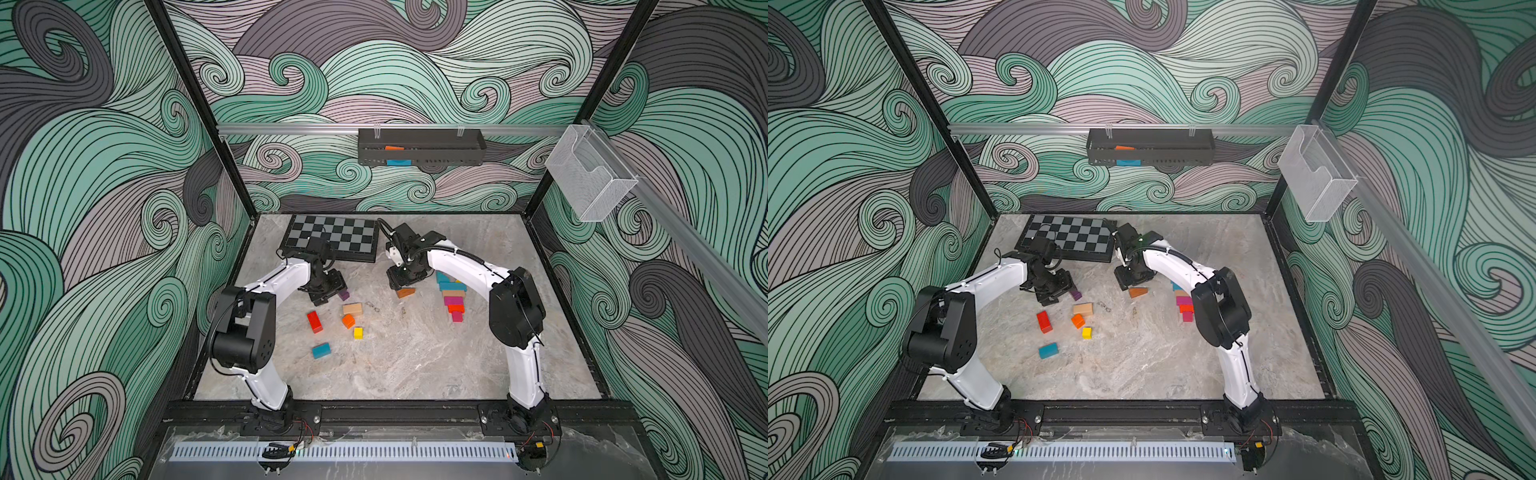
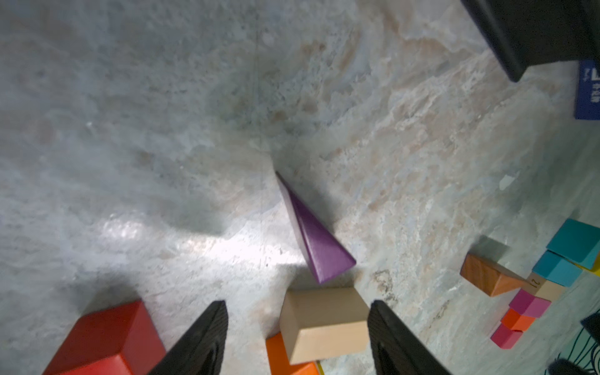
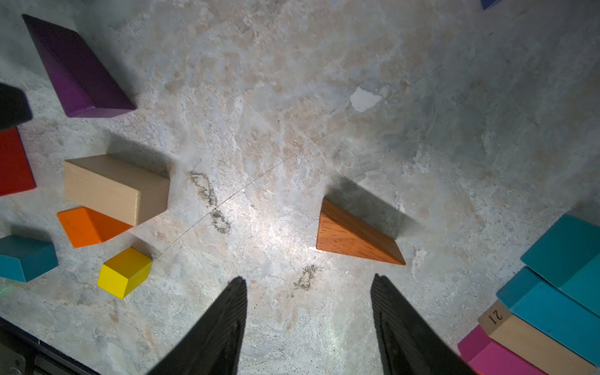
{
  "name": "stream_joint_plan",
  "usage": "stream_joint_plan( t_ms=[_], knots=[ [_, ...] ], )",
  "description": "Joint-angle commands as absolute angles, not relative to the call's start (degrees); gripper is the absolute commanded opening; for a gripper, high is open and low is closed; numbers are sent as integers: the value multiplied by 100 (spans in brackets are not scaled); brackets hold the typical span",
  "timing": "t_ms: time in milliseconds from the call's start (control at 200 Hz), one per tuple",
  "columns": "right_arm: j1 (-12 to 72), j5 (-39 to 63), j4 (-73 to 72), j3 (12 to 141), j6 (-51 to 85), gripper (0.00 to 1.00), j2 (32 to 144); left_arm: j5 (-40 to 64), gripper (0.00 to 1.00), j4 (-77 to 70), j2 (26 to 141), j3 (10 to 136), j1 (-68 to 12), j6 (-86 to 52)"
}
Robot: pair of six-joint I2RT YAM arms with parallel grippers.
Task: Assemble a carrot with building blocks
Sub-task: Move the building block to the center of the board.
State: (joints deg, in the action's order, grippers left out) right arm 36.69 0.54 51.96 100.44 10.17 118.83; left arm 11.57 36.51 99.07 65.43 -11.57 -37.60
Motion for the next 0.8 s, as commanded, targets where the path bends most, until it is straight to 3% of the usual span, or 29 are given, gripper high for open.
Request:
stream_joint_plan(
  t_ms=[0,145,405,520,791],
  knots=[
    [3683,77,5248,9955,940,63,11759,1003,70,3442,10088,6811,-1134,-3753],
    [3691,63,5247,9932,932,63,11751,989,51,3550,10478,7056,-1142,-3642],
    [3683,76,5238,9857,922,63,11742,945,38,3507,10759,7106,-1229,-3517],
    [3691,126,5216,9835,970,63,11742,923,27,3520,10797,7113,-1271,-3450],
    [3696,73,5264,9927,1475,73,11702,920,26,3485,10750,7163,-1358,-3322]
  ],
)
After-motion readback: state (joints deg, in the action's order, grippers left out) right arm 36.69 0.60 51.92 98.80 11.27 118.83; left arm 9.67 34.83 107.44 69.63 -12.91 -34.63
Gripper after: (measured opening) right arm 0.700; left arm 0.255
